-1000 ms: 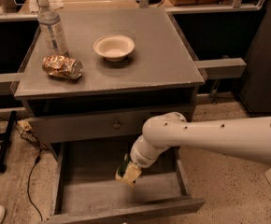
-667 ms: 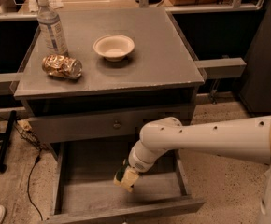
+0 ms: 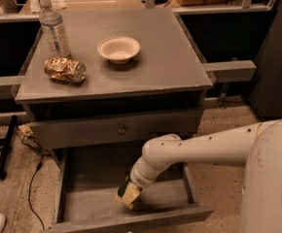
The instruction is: Place sponge into middle drawer
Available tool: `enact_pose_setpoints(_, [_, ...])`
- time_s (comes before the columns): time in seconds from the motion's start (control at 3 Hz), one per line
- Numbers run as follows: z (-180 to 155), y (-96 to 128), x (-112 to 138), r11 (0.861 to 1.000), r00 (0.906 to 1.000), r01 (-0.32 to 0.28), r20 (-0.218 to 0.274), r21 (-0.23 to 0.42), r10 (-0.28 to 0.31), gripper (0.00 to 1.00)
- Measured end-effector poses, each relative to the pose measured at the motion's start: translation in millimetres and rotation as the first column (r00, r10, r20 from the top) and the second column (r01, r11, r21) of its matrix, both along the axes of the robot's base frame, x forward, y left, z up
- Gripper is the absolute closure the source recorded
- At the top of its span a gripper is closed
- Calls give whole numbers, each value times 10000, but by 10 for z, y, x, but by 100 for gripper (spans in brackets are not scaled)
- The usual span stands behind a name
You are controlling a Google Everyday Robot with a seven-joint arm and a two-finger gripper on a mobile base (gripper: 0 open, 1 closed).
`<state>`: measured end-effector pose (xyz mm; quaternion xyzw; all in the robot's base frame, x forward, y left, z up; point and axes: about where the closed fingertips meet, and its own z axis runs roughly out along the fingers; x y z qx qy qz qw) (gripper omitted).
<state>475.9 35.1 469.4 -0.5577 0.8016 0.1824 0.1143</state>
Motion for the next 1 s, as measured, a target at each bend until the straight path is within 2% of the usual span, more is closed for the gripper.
enact_pose_setpoints(0.33, [-16, 3, 8, 10000, 10000, 86, -34, -8, -86, 100])
enact_pose_setpoints(1.0, [-374, 169, 236, 9968, 9968, 782, -135, -190, -785, 100])
